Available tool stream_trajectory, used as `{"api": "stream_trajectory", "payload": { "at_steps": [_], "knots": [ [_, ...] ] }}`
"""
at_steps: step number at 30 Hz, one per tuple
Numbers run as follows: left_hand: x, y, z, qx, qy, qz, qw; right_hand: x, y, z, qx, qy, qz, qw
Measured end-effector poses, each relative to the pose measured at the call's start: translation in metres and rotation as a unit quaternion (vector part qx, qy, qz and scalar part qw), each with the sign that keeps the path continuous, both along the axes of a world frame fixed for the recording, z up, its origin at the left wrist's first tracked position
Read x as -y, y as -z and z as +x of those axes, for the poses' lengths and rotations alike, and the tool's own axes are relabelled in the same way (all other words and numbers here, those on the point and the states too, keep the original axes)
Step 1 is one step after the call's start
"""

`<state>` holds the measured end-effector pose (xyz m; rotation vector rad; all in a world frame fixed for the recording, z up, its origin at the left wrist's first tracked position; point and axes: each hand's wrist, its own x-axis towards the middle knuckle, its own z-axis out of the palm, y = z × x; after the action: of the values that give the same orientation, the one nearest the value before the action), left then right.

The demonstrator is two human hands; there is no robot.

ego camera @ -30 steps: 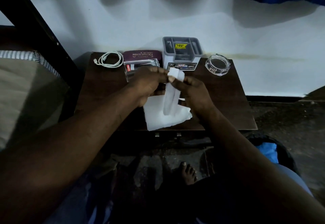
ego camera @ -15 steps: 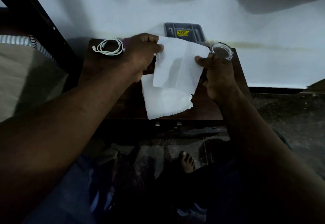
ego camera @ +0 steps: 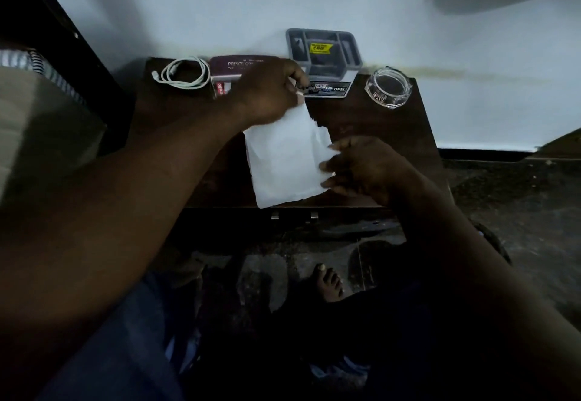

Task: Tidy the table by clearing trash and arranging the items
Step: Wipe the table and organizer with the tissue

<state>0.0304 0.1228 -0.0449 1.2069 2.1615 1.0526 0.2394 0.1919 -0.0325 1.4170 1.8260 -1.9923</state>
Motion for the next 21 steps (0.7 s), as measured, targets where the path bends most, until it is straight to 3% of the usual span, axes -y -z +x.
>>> {"api": "stream_trajectory", "payload": {
  "at_steps": [5, 8, 12, 17, 21],
  "knots": [
    [-0.005, 0.010, 0.003, -0.069, 0.124, -0.097, 0.985, -0.005, 0.008, 0.015, 0.123, -0.123, 0.037, 0.984],
    [-0.008, 0.016, 0.006, -0.094, 0.148, -0.110, 0.978, -0.010, 0.005, 0.022, 0.138, -0.162, 0.060, 0.975],
    [-0.017, 0.021, 0.008, -0.104, 0.155, -0.097, 0.978, -0.022, 0.001, 0.024, 0.123, -0.136, 0.100, 0.978],
    [-0.022, 0.022, 0.008, 0.045, 0.148, -0.095, 0.983, -0.038, 0.008, 0.020, 0.068, -0.063, 0.189, 0.978],
    [-0.021, 0.016, 0.006, 0.164, 0.128, -0.053, 0.977, -0.042, 0.012, 0.008, 0.000, -0.015, 0.182, 0.983]
  ]
}}
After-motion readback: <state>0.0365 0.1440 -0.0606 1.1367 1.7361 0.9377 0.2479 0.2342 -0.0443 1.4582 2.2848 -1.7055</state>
